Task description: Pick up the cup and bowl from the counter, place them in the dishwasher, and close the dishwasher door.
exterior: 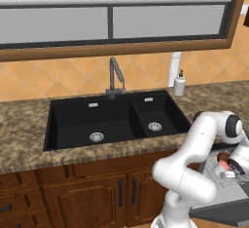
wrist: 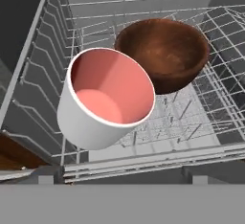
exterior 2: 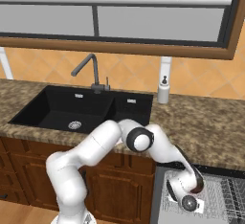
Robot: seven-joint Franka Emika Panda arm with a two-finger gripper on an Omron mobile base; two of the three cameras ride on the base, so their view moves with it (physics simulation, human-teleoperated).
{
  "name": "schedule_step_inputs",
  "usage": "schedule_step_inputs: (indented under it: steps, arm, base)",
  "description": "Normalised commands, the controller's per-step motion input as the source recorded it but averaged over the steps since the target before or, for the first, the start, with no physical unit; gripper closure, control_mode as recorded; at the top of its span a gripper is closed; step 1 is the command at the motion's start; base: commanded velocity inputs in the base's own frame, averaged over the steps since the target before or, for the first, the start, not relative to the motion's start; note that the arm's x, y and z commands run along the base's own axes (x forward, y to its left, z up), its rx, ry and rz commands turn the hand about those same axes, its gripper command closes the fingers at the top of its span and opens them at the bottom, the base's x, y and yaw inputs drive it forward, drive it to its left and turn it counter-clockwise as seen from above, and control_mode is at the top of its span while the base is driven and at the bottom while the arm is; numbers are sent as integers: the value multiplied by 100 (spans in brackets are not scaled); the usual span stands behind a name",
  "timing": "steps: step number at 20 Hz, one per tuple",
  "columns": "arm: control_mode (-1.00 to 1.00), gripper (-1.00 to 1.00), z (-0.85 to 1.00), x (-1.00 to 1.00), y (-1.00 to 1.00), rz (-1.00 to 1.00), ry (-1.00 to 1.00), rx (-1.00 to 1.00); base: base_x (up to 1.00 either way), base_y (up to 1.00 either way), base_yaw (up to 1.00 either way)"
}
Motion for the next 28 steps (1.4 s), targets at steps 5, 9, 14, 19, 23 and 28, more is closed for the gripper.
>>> schedule_step_inputs:
  steps: [5, 9, 14, 19, 23, 28]
  arm:
    - [-100, -100, 100, -84, -85, -1, 13, 16]
    - [-100, -100, 100, -100, -16, 0, 21, 6]
    - [-100, -100, 97, -100, 0, 0, 15, 0]
    - [-100, -100, 71, -100, 5, 7, -10, 0]
    - [-100, -100, 32, -100, -4, 7, -33, 0]
    - [-100, -100, 13, -100, -17, 1, -36, 0]
  base:
    - [0, 0, 0]
    - [0, 0, 0]
    - [0, 0, 0]
    - [0, 0, 0]
    - [0, 0, 0]
    - [0, 0, 0]
